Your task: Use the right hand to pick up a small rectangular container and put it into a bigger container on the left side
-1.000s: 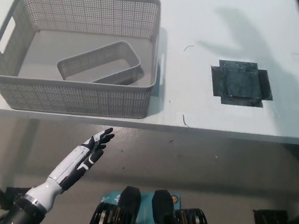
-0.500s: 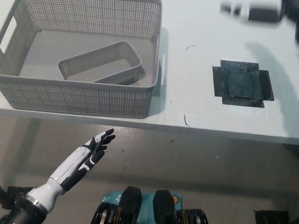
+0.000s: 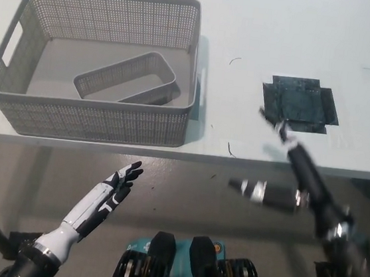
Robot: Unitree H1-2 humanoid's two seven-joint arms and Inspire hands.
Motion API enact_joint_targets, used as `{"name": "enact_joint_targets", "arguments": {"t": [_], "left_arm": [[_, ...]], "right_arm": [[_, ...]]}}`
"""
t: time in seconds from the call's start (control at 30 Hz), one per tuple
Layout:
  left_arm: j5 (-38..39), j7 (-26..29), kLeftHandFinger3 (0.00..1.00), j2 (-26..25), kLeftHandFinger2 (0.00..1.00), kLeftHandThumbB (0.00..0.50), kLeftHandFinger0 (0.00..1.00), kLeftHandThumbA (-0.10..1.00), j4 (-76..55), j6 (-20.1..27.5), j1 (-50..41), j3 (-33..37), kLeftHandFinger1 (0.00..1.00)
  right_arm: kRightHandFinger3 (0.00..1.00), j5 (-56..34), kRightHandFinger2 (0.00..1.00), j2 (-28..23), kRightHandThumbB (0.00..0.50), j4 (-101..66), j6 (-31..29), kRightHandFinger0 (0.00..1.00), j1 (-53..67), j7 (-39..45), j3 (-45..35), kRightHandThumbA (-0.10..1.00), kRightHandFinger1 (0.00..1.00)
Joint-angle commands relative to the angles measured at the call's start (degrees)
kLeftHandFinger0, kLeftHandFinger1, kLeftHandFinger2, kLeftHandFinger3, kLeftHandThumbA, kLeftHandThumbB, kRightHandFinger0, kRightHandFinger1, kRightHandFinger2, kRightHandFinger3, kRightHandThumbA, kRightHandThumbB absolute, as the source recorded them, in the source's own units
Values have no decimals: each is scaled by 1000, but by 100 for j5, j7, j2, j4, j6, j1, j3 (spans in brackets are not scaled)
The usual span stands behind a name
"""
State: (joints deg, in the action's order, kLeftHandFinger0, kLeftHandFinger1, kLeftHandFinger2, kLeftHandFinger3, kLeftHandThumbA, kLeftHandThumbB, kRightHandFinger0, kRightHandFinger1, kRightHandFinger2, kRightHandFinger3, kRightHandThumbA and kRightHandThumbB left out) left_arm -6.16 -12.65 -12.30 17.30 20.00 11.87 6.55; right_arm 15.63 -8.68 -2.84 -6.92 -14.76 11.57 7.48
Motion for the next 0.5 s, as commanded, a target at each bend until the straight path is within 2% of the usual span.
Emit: {"name": "enact_joint_targets", "arguments": {"t": [0.0,0.13,0.23,0.47], "left_arm": [[14,18,1000,-61,1000,296,1000,1000,-127,27,311,-39,1000],[-53,60,1000,-64,1000,281,1000,1000,-53,141,342,-29,1000],[6,30,1000,-53,1000,289,1000,1000,-86,105,332,-32,1000],[-31,91,1000,-32,1000,286,1000,1000,-67,163,335,-48,1000]], "right_arm": [[1000,-1039,1000,510,340,-1526,-1635,1000,900,-640,-126,1000,1000],[1000,-880,1000,402,309,-884,-1792,1000,982,-595,-308,1000,1000],[1000,-870,1000,336,326,-292,-1798,1000,971,-597,-461,1000,1000],[1000,-1019,1000,278,281,1011,-1758,1000,633,-541,-702,1000,1000]]}}
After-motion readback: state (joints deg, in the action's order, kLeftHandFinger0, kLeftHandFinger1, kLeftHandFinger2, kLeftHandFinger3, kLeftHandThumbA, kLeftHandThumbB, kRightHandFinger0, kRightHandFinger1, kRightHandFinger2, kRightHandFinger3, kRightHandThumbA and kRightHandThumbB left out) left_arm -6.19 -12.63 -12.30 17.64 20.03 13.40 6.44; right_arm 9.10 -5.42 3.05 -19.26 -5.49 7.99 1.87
